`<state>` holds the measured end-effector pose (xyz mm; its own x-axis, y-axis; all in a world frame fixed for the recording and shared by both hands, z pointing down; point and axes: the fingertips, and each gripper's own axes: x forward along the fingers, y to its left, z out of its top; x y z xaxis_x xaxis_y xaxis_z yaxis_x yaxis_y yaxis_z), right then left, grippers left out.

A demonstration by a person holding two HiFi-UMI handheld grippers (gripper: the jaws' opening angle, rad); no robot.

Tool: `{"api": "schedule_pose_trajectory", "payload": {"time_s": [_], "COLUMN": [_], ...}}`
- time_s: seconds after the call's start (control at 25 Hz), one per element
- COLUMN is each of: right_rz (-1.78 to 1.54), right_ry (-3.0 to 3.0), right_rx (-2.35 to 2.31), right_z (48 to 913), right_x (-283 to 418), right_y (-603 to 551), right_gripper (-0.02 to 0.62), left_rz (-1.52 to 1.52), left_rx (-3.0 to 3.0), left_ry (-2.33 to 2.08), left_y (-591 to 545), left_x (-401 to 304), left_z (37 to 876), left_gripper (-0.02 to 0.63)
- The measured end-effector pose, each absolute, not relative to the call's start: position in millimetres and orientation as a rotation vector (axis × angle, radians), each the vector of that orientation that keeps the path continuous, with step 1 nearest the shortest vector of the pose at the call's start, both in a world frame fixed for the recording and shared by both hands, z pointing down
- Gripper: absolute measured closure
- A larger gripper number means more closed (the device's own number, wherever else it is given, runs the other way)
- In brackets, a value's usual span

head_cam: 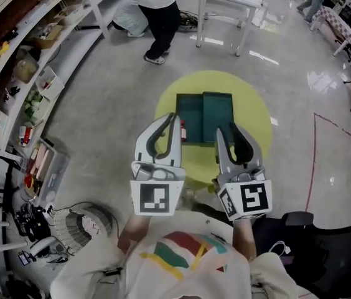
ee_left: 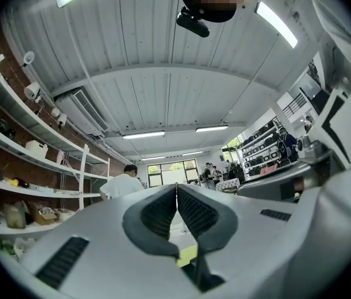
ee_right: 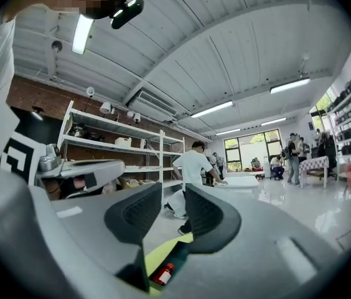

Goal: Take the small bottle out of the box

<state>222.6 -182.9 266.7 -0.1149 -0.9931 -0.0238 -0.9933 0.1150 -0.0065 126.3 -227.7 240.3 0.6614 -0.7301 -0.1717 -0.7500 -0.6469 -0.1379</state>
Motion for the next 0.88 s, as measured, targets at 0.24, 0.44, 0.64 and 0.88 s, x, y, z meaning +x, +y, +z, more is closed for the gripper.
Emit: {"api": "schedule_pose_trajectory", "payload": {"time_s": [0.24,0.44,0.64,0.88], "right_rz": [-0.28,-0.73,-1.263,-1.575], "right_ry": [2.437,2.462,2.342,2.305], "right_rx": [-1.924,-1.815,-1.769,-1.897], "right_z": [300,361,450,533], "right_x": [212,203,199,200], "right_y": [-231,-286,-328,-348], "right_gripper": [0.405,0.383,0.357,0.357], "left_rz": [0.068,0.057,0.017,-0.001], "left_rx": [-2.625,-2.647,-2.656,-2.681], "left_ry": [1.281,1.391,1.44,1.53], "left_y": [-233,-245,-256,-266], "left_x": [104,82,67,51], "left_z": [262,280,297,320], "left_gripper": [0.589,0.589,0.589,0.589]}}
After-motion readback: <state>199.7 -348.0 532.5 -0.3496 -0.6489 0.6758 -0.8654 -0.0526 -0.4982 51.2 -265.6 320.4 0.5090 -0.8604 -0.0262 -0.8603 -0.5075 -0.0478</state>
